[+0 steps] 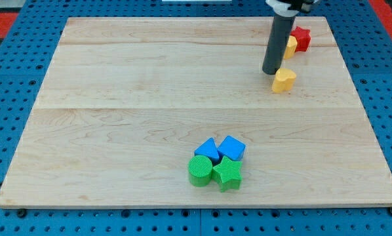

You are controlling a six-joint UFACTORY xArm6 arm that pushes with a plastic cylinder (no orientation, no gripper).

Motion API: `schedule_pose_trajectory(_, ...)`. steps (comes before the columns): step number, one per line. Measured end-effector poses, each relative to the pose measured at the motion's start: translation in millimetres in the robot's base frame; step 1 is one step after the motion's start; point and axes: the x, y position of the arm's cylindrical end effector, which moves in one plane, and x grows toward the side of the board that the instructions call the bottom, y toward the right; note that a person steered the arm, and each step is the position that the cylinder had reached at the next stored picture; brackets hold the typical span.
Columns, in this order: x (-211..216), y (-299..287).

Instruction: Nudge the yellow heart right a bit

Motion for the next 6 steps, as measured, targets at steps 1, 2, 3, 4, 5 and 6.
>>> schedule_pose_trajectory(1, 0, -14)
schedule_pose_trajectory(2, -2, 13)
schedule_pose_trajectory(3, -5, 52)
schedule_pose_trajectory(4, -6, 90)
schedule_pose_trajectory(5, 24, 101)
schedule_pose_trajectory(6, 41, 43)
